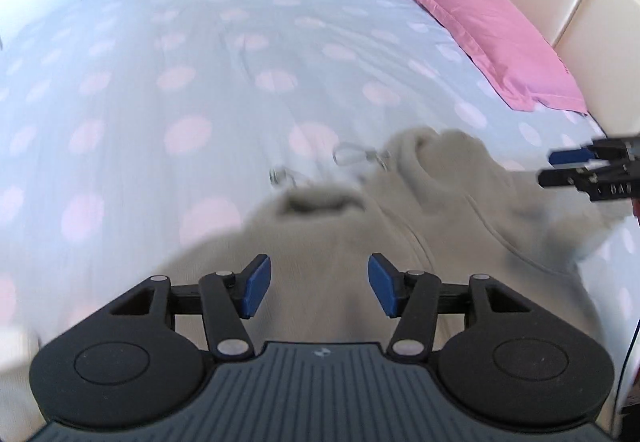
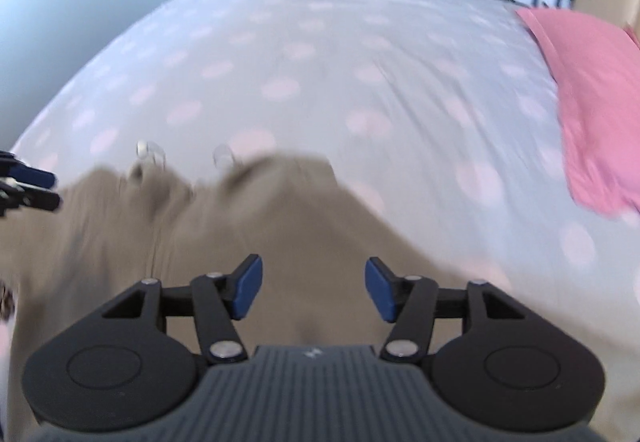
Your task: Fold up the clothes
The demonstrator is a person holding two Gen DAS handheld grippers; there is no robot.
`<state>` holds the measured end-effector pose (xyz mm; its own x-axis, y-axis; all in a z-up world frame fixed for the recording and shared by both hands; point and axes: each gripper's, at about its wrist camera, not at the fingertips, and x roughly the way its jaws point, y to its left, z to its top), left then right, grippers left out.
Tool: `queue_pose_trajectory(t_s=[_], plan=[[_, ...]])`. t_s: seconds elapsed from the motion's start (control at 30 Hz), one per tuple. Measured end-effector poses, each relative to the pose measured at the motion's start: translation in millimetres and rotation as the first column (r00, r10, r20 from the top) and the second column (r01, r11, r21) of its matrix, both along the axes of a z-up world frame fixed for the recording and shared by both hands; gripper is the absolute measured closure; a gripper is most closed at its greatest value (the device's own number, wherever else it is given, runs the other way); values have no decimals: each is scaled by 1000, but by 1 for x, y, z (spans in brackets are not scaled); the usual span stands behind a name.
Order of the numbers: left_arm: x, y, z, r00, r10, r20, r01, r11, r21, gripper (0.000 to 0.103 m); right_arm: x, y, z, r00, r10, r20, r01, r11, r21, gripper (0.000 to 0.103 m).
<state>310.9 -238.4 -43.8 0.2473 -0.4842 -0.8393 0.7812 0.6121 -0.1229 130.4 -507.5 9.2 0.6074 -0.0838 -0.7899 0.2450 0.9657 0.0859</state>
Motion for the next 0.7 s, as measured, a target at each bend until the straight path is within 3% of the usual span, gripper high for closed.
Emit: queue_pose_trajectory(t_s=[0.17, 0.3, 0.5, 0.57, 0.63, 0.7], plan=[[34, -30, -19, 998, -55, -6, 55, 997, 54, 48, 70, -3, -11, 1000, 29, 5, -29, 999, -25, 37], [44, -46, -39, 996, -75, -42, 77, 996, 53, 44, 126, -3, -38, 997, 50, -55, -51, 999, -6, 35], [58, -57, -71, 990, 4, -143, 1, 999, 35, 36, 146, 18, -95, 975, 116, -191, -133, 988, -78, 34], [62, -58, -80, 987, 37, -158, -31, 999, 39, 34, 152, 25, -112, 963, 134, -232, -161, 982, -101, 39], [59, -60, -84, 987, 60, -152, -52, 997, 53, 35, 150, 29, -111, 962, 149, -228, -185, 972, -145, 58], [56, -62, -84, 987, 71, -141, -63, 996, 64, 46, 146, 34, -104, 962, 167, -214, -208, 961, -184, 68]])
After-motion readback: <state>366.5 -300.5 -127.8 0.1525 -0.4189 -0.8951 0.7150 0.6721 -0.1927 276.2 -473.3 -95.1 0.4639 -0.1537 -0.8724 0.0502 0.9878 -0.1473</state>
